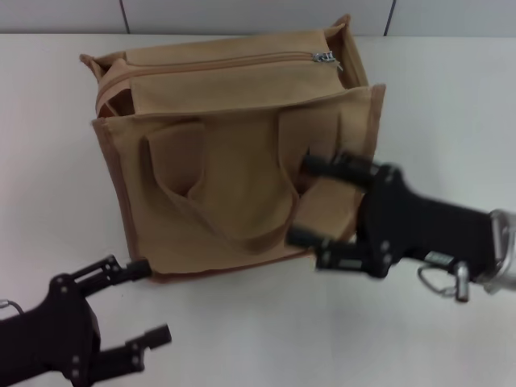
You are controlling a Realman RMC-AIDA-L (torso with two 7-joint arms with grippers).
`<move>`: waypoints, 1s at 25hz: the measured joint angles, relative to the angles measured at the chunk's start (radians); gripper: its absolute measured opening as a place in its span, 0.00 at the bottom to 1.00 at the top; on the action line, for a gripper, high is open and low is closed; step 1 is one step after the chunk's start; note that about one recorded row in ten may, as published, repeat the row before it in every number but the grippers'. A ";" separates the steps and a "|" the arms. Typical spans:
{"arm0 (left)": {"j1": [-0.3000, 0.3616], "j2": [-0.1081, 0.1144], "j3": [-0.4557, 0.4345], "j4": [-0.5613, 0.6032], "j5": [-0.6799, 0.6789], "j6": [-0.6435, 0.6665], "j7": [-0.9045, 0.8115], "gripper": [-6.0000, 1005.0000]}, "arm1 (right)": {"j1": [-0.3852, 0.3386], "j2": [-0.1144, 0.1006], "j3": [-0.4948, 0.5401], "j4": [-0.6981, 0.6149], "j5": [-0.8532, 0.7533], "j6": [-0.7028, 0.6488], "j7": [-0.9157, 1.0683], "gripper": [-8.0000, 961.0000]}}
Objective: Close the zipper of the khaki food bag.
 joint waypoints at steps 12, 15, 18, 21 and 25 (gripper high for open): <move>-0.045 -0.001 0.003 0.027 0.146 -0.010 0.015 0.78 | 0.055 0.012 -0.008 -0.069 -0.266 0.151 0.159 0.87; -0.062 -0.003 0.005 0.056 0.172 -0.006 -0.042 0.78 | 0.056 0.012 -0.008 -0.083 -0.278 0.152 0.172 0.87; -0.074 -0.010 0.013 0.072 0.192 -0.007 -0.071 0.78 | 0.056 0.013 -0.007 -0.084 -0.286 0.152 0.174 0.87; -0.075 -0.012 0.017 0.075 0.198 -0.012 -0.075 0.78 | 0.056 0.011 0.001 -0.091 -0.316 0.150 0.195 0.87; -0.080 -0.006 0.019 0.079 0.198 -0.008 -0.077 0.78 | 0.054 0.006 0.026 -0.136 -0.394 0.143 0.265 0.87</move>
